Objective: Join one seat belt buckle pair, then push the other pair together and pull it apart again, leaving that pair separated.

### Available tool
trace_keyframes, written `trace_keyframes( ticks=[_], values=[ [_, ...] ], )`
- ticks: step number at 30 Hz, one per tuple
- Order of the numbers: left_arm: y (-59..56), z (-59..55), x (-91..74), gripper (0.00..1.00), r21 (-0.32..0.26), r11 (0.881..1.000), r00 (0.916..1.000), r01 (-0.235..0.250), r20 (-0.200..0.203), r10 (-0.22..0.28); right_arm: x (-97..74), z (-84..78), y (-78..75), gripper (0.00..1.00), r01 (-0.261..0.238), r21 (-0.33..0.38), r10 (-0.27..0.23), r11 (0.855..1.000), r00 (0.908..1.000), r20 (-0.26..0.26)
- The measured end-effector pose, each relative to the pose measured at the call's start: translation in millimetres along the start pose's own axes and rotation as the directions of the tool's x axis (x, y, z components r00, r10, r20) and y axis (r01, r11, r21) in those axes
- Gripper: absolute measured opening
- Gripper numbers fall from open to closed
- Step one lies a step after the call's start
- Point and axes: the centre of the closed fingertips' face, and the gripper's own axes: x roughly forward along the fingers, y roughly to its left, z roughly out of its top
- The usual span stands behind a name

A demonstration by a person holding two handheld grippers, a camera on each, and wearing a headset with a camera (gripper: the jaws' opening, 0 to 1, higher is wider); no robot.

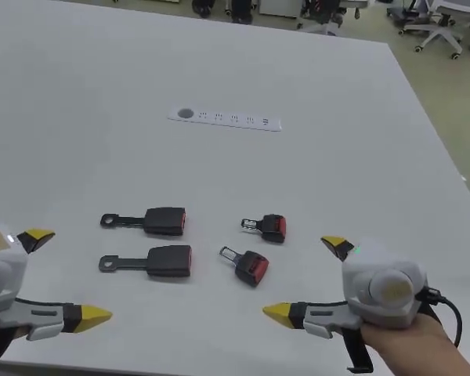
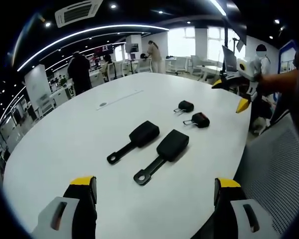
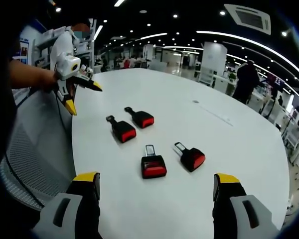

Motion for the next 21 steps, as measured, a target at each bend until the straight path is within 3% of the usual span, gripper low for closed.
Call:
trace_keyframes(
  ticks=[21],
  values=[
    [1.9,-6.3,2.2,1.00,-0.023,1.000,1.0000,-0.002,-0.009,0.001,0.6,-1.0,-1.3,0.96,0.019,-0.003,-0.019,1.000,0.9998,-0.008]
  ],
)
